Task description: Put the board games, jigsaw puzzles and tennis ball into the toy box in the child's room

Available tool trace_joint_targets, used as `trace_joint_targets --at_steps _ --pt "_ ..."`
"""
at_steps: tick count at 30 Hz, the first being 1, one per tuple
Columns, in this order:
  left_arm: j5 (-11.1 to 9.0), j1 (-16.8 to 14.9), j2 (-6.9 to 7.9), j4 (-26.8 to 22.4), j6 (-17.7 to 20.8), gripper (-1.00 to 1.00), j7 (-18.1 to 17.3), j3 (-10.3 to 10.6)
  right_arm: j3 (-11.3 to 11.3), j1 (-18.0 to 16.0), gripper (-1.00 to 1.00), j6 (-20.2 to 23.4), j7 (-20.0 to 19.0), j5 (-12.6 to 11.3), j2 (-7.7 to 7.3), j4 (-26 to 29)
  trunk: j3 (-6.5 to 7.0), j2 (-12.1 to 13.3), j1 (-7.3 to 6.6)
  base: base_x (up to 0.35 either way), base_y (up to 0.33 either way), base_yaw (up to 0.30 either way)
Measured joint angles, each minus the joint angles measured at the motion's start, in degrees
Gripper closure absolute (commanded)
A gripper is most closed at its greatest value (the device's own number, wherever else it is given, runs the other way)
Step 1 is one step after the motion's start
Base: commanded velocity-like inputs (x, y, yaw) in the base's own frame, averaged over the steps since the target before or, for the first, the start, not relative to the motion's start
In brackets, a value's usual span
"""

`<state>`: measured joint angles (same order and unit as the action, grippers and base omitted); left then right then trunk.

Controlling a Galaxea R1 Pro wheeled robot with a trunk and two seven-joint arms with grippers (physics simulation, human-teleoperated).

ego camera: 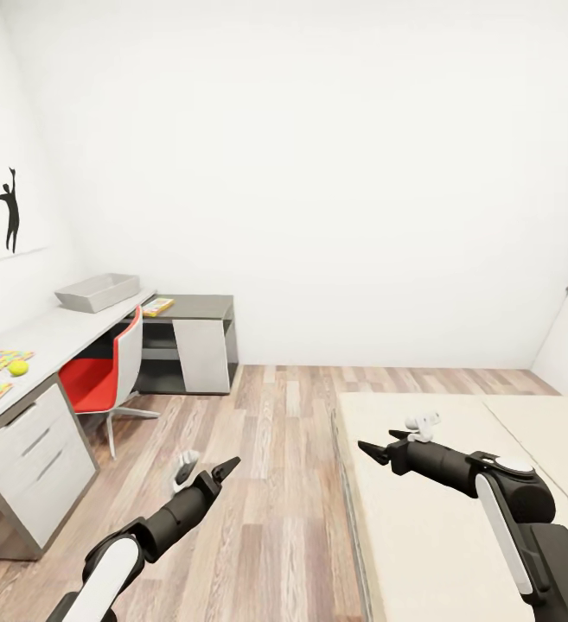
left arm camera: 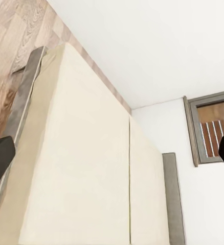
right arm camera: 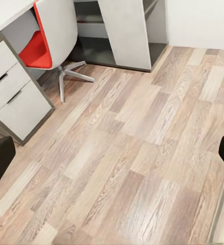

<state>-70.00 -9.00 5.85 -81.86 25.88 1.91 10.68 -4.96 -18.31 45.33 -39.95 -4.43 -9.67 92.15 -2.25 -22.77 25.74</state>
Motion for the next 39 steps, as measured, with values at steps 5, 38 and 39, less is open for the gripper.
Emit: trace_joint_targets --at_steps 5,38,39 --pt "0.0 0.0 0.00 0.0 0.0 -1.00 0.0 0.0 -0.1 0.0 -1.00 0.0 0.0 0.0 0.00 0.0 0.00 0.0 0.00 0.000 -0.273 0.000" --pt "0.0 0.0 0.00 0.0 0.0 -1.00 0.0 0.0 -0.2 0.0 -1.00 0.0 0.0 0.0 0.00 -0.1 0.00 0.0 0.00 0.000 -0.256 0.000" --pt "0.0 0.0 0.01 0.0 0.0 -1.00 0.0 0.0 -0.2 0.0 -1.00 0.0 0.0 0.0 0.01 -0.1 0.00 0.0 0.00 0.000 -0.122 0.000"
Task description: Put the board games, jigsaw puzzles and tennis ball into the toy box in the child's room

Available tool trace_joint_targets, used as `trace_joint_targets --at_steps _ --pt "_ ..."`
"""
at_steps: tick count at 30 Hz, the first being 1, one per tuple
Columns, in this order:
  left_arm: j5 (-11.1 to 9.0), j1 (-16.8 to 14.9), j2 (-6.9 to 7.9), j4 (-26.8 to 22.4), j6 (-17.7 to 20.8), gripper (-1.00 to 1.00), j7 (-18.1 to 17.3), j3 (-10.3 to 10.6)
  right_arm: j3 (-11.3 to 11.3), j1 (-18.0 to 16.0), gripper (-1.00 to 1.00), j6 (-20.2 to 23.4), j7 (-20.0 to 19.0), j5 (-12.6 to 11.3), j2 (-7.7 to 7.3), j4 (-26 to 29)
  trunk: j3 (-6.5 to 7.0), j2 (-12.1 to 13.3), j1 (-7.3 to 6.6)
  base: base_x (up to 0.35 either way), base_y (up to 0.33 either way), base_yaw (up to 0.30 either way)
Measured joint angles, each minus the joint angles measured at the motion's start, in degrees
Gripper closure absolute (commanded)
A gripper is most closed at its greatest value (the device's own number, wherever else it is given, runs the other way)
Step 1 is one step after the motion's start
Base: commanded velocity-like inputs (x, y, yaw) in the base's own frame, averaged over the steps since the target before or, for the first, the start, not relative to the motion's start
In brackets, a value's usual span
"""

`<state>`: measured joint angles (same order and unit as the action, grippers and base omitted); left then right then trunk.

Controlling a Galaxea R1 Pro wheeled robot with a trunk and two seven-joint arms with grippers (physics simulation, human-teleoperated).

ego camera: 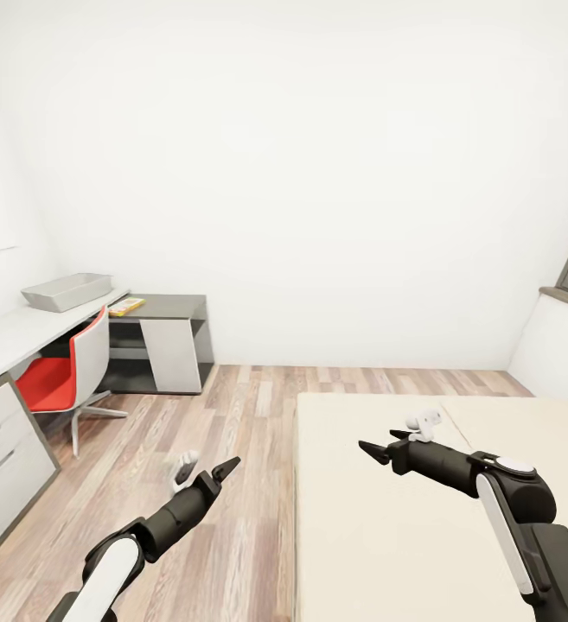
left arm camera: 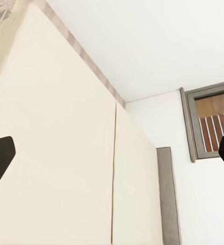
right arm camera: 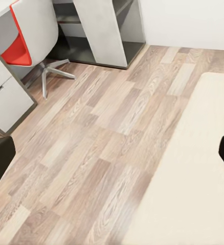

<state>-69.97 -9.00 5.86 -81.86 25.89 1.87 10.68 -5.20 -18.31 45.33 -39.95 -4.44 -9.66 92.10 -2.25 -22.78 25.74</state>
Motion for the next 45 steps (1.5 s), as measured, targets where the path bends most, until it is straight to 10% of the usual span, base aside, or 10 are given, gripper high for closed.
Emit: trace_joint_targets --at_steps 45 --pt "0.2 0.0 -0.01 0.0 -0.1 -1.00 0.0 0.0 -0.1 0.0 -1.00 0.1 -0.1 -0.1 0.00 0.1 0.00 0.0 0.00 0.000 -0.020 -0.050"
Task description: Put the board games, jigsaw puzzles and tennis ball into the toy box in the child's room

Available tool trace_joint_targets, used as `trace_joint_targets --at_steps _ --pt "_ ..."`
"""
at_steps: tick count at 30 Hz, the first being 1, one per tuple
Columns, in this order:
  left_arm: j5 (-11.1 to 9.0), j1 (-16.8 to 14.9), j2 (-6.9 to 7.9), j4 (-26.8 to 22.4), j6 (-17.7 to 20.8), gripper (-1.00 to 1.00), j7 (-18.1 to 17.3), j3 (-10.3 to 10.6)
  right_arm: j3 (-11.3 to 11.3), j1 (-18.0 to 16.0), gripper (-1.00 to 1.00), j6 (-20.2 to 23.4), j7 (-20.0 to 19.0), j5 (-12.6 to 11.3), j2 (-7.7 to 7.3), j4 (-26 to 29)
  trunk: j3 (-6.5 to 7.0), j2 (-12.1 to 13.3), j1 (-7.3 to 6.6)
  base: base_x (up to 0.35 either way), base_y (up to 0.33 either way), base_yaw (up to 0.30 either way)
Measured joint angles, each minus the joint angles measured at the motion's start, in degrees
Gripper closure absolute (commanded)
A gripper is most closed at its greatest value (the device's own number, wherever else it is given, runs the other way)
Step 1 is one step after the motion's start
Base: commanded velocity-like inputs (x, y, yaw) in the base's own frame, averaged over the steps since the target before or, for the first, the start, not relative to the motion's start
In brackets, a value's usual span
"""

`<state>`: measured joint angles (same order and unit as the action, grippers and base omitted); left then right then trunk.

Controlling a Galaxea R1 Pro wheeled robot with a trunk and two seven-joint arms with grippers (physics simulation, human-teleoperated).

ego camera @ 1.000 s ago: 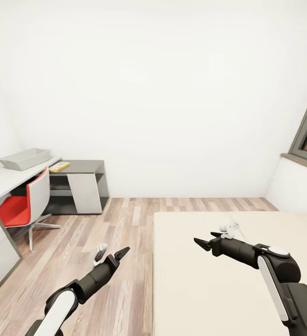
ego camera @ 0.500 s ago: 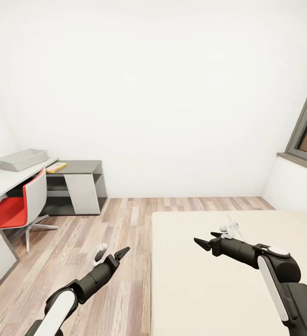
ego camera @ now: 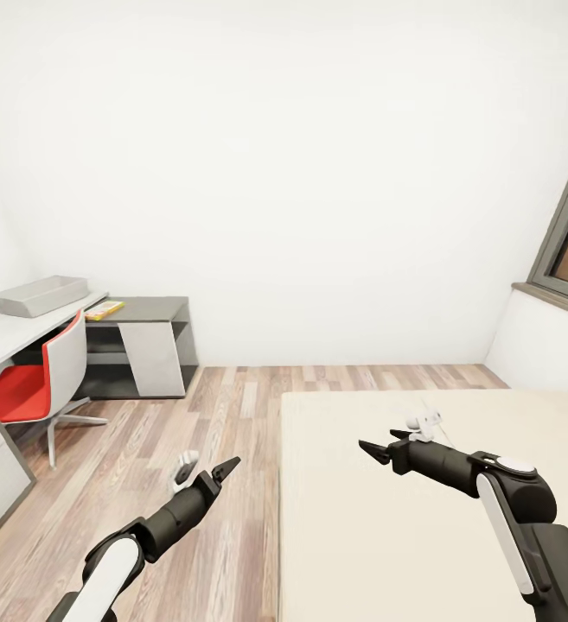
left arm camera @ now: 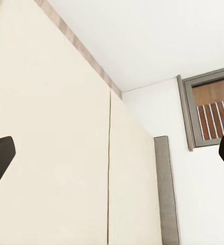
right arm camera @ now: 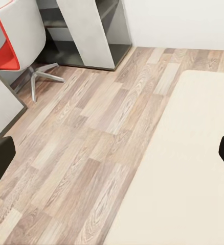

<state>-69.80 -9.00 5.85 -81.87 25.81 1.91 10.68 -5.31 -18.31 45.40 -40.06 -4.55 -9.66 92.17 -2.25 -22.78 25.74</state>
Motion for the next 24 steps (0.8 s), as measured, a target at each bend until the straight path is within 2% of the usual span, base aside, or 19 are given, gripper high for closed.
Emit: trace_joint_targets --at_steps 9,24 --pt "-0.1 0.0 0.00 0.0 0.0 -1.00 0.0 0.0 0.0 0.0 -1.00 0.0 0.0 0.0 0.00 0.0 0.00 0.0 0.00 0.000 -0.112 -0.001" --pt "-0.1 0.0 0.01 0.0 0.1 -1.00 0.1 0.0 0.0 0.0 -1.00 0.0 0.0 0.0 0.00 0.0 0.00 0.0 0.00 0.000 -0.241 0.000"
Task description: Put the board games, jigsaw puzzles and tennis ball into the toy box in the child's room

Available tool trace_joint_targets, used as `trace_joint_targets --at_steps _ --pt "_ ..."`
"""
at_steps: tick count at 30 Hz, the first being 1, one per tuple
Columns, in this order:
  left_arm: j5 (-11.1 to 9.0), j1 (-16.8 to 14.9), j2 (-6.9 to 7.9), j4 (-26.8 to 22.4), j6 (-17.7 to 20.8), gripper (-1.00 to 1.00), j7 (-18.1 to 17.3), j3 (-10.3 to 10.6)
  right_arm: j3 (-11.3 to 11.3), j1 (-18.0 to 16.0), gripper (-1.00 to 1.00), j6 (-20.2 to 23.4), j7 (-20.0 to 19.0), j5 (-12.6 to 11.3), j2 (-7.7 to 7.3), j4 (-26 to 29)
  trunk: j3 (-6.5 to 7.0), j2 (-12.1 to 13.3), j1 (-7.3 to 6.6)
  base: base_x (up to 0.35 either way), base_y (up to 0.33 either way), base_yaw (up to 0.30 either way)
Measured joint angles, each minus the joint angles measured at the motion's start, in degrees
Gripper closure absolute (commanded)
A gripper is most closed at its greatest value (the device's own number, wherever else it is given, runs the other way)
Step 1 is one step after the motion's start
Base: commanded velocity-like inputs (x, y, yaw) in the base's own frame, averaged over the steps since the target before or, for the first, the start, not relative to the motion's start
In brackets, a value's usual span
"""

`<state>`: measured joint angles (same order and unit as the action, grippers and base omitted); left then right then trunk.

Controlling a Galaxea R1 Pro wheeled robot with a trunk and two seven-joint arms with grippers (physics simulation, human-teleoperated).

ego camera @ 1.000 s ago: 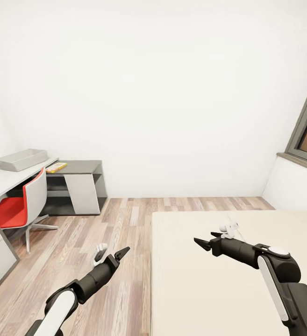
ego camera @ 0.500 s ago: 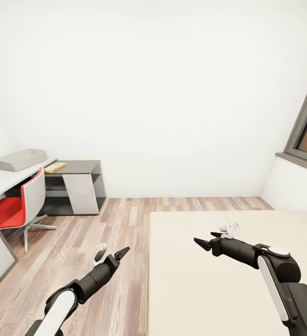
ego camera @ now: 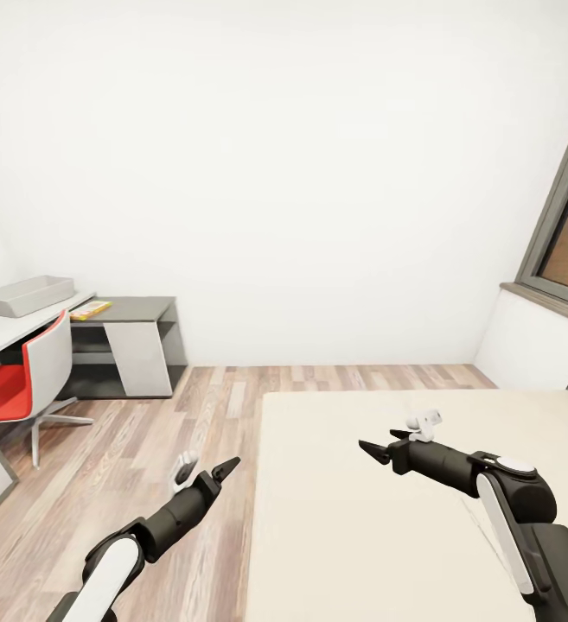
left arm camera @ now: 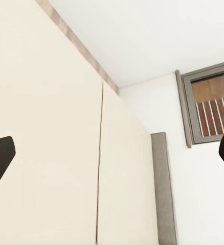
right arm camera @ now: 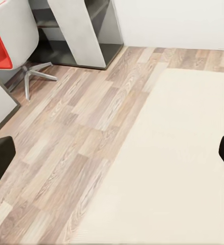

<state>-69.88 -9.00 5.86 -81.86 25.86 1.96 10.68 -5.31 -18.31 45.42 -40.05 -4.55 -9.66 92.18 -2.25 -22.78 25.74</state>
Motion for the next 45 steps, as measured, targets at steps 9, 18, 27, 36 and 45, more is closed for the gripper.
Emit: trace_joint_targets --at_steps 9,18,27,36,45 --pt "0.0 0.0 0.00 0.0 0.0 -1.00 0.0 0.0 0.0 0.0 -1.00 0.0 0.0 0.0 0.00 0.0 0.00 0.0 0.00 0.000 -0.270 0.000" --pt "0.0 0.0 0.00 0.0 0.0 -1.00 0.0 0.0 0.0 0.0 -1.00 0.0 0.0 0.0 0.00 0.0 0.00 0.0 0.00 0.000 -0.274 0.000" --pt "0.0 0.0 0.00 0.0 0.0 -1.00 0.0 0.0 0.0 0.0 -1.00 -0.1 0.0 0.0 0.00 0.0 0.00 0.0 0.00 0.000 -0.276 0.000" --pt "0.0 0.0 0.00 0.0 0.0 -1.00 0.0 0.0 0.0 0.0 -1.00 0.0 0.0 0.0 0.00 0.0 0.00 0.0 0.00 0.000 -0.276 0.000" --pt "0.0 0.0 0.00 0.0 0.0 -1.00 -0.1 0.0 0.0 0.0 -1.00 0.0 0.0 0.0 0.00 0.0 0.00 0.0 0.00 0.000 -0.276 0.000"
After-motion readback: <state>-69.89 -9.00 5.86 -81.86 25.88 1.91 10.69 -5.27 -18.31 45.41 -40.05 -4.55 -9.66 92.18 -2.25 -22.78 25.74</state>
